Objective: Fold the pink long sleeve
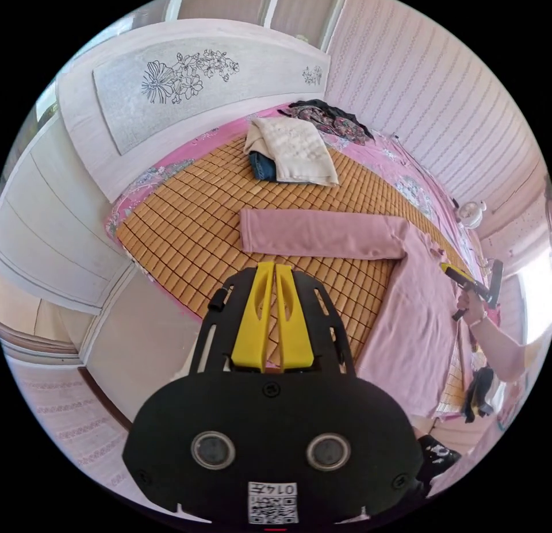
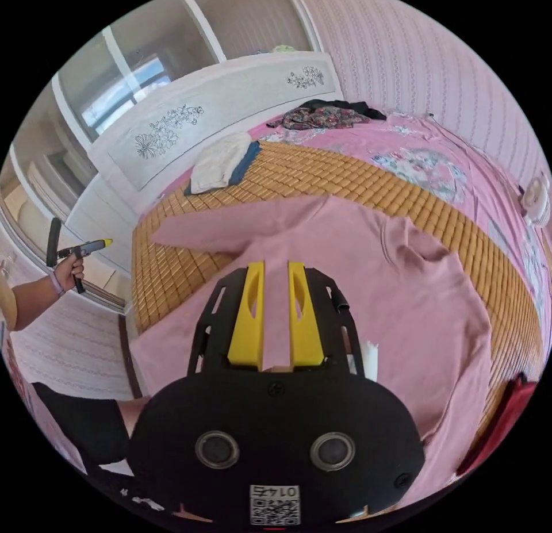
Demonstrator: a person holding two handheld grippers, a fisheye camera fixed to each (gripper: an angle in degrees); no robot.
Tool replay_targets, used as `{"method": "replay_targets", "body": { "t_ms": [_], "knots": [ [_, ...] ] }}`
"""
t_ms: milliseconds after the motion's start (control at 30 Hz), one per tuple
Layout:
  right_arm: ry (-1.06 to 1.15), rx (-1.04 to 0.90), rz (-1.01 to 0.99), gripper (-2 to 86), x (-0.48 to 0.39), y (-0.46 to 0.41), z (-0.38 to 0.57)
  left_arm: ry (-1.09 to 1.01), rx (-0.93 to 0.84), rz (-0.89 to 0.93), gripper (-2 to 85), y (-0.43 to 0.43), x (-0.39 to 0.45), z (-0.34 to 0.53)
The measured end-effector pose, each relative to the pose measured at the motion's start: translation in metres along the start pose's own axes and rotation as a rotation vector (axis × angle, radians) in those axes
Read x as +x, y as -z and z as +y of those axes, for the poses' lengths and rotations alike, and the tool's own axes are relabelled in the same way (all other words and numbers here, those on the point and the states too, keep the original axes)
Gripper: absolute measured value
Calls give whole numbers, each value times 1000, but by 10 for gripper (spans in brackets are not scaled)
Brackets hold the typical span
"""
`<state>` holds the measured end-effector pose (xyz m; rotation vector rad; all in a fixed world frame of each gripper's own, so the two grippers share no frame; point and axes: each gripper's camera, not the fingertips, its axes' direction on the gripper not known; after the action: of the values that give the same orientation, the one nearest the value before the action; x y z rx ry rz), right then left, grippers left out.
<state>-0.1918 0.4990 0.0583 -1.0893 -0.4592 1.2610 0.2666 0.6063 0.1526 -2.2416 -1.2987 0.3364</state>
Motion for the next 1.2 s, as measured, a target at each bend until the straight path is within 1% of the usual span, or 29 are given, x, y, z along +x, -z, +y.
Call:
{"method": "replay_targets", "body": {
  "t_ms": [33, 67, 100, 133, 200, 267, 333, 400, 433, 500, 567, 633, 733, 833, 933, 1067, 1167, 1200],
  "knots": [
    [-23, -17, 4, 66, 3, 9, 18, -7, -22, 18, -10, -3, 8, 3],
    [-87, -71, 34, 67, 6, 24, 58, -34, -79, 39, -10, -11, 27, 11],
    [-151, -159, 75, 70, 6, 35, 100, -49, -134, 34, -10, -22, 48, 20],
    [-179, -212, 99, 74, 4, 39, 122, -59, -160, 33, -10, -28, 60, 25],
    [-270, -420, 173, 85, -12, 58, 201, -125, -242, 110, -10, -50, 111, 41],
    [-316, -493, 162, 86, -26, 76, 245, -200, -282, 133, -10, -64, 149, 48],
    [-373, -528, 170, 82, -32, 90, 275, -300, -308, 106, -10, -79, 182, 50],
    [-428, -584, 215, 76, -31, 90, 298, -491, -330, 2, -10, -98, 218, 57],
    [-432, -596, 216, 71, -31, 88, 301, -532, -337, -32, -10, -102, 225, 59],
    [-396, -603, 243, 56, -34, 81, 306, -644, -393, -100, -10, -123, 238, 67],
    [-360, -619, 268, 53, -39, 79, 306, -677, -359, -65, -10, -125, 235, 68],
    [-363, -621, 288, 50, -43, 79, 308, -690, -348, -35, -10, -126, 230, 67],
    [-383, -578, 321, 42, -48, 83, 316, -684, -396, -23, -10, -133, 228, 59],
    [-404, -494, 321, 38, -54, 91, 330, -693, -415, -8, -10, -138, 223, 59],
    [-383, -407, 335, 36, -64, 99, 345, -691, -381, 46, -10, -139, 206, 67],
    [-377, -313, 337, 28, -73, 108, 364, -671, -274, 99, -10, -138, 179, 95],
    [-391, -257, 294, 10, -77, 121, 377, -674, -174, 97, -10, -132, 162, 127],
    [-412, -270, 253, 2, -78, 129, 380, -661, -185, 94, -10, -129, 156, 136]
  ]
}}
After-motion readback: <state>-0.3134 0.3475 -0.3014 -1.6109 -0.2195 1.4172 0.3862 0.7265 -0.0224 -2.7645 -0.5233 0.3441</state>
